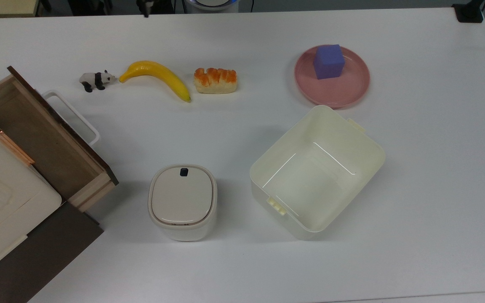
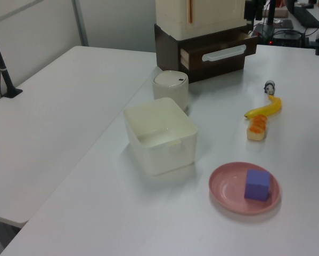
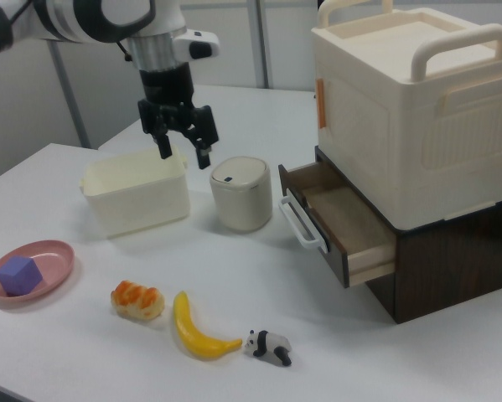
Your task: Slide the drawer open
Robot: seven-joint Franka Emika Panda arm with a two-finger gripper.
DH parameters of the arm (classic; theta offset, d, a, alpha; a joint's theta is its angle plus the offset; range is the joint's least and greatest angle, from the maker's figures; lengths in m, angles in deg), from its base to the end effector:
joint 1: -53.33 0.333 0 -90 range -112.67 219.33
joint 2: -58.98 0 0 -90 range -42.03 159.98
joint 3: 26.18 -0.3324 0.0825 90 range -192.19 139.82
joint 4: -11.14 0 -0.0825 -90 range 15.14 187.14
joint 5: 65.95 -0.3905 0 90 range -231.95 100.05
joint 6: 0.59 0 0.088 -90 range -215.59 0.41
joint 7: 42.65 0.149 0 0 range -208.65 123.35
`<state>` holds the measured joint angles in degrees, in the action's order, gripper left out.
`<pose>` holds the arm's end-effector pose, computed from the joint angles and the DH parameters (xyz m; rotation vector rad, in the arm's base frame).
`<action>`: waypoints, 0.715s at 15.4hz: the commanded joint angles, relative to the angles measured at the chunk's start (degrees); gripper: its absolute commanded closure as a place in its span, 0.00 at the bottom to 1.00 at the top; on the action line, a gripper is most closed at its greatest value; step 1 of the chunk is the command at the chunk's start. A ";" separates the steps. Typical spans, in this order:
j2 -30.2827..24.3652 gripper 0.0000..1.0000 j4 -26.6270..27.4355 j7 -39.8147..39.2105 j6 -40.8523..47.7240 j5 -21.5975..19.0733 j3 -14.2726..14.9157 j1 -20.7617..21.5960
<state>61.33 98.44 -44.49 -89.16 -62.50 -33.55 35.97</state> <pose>0.5606 -0.1095 0.5964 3.0807 -0.2210 -0.0372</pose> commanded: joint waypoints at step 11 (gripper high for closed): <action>-2.44 0.00 1.38 5.00 -1.16 -2.57 0.95 1.80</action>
<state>60.43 98.40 -40.65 -89.15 -63.85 -33.23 37.58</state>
